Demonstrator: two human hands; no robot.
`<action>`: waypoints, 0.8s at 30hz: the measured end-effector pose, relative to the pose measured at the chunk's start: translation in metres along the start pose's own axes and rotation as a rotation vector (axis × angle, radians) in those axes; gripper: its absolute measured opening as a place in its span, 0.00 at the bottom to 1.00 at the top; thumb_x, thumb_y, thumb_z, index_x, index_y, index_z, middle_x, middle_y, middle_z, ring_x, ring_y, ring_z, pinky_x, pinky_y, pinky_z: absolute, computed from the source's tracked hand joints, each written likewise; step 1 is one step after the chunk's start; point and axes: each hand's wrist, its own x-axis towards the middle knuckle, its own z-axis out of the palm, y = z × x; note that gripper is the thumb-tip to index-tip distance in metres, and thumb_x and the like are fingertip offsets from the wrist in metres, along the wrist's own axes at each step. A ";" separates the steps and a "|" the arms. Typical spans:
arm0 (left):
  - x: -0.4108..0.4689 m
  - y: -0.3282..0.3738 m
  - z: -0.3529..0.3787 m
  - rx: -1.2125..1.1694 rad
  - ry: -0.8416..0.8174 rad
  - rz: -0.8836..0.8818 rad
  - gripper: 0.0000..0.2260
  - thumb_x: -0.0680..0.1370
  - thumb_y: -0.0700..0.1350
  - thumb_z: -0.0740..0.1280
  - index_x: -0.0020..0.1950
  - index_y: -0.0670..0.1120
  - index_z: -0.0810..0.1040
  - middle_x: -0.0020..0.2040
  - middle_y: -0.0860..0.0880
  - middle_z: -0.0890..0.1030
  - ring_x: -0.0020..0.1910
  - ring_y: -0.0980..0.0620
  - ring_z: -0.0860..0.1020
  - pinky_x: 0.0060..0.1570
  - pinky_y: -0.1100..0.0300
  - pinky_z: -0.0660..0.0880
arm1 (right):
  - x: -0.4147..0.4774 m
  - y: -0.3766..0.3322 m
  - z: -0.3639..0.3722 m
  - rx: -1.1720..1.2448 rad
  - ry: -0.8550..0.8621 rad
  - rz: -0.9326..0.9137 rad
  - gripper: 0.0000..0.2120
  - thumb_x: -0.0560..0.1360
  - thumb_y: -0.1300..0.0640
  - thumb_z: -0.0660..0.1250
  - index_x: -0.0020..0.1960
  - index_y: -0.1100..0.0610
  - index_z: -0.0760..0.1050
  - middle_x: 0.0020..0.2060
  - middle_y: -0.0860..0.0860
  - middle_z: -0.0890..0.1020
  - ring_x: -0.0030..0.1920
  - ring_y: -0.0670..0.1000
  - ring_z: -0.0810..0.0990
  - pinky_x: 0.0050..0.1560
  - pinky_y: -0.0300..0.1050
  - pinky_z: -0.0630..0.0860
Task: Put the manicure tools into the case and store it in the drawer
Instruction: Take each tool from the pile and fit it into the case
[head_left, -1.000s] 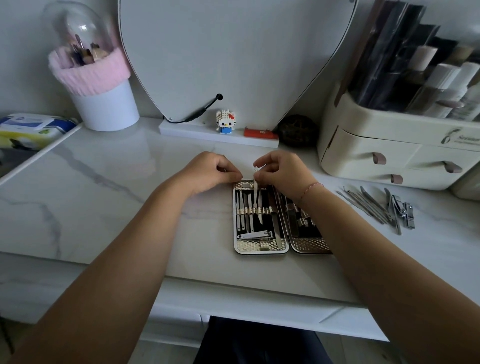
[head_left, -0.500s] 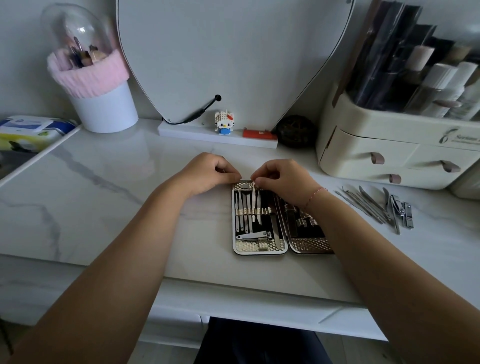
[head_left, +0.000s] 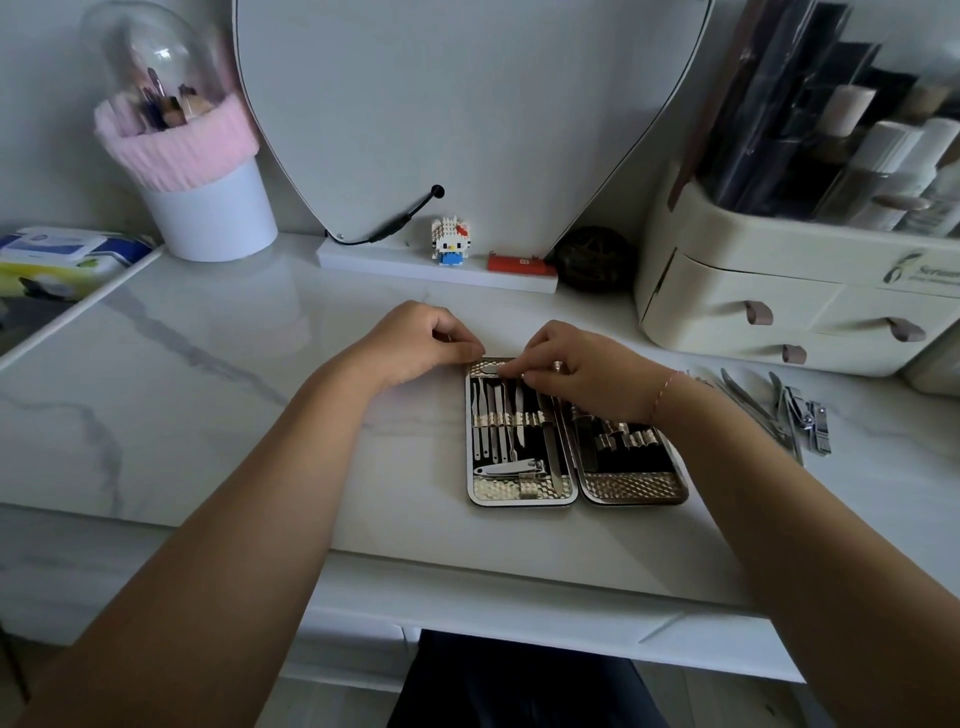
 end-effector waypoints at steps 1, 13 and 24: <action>0.000 0.000 0.000 -0.003 0.001 0.001 0.04 0.70 0.47 0.74 0.38 0.55 0.82 0.40 0.57 0.83 0.44 0.60 0.78 0.48 0.64 0.71 | 0.000 0.000 0.000 -0.009 -0.004 -0.005 0.14 0.78 0.56 0.61 0.61 0.47 0.77 0.51 0.47 0.71 0.44 0.42 0.71 0.43 0.24 0.64; 0.003 -0.004 0.000 0.017 0.001 0.013 0.02 0.71 0.47 0.74 0.40 0.54 0.83 0.44 0.55 0.83 0.47 0.58 0.78 0.49 0.62 0.70 | -0.040 0.009 -0.002 0.032 0.442 0.033 0.10 0.74 0.60 0.66 0.54 0.55 0.81 0.47 0.48 0.80 0.43 0.43 0.76 0.48 0.31 0.71; 0.004 -0.010 0.001 0.003 0.022 0.035 0.04 0.71 0.46 0.74 0.44 0.48 0.84 0.44 0.54 0.84 0.47 0.58 0.79 0.52 0.64 0.69 | -0.095 0.073 -0.023 -0.038 0.546 0.548 0.07 0.68 0.57 0.73 0.46 0.56 0.82 0.31 0.42 0.72 0.40 0.46 0.69 0.42 0.39 0.67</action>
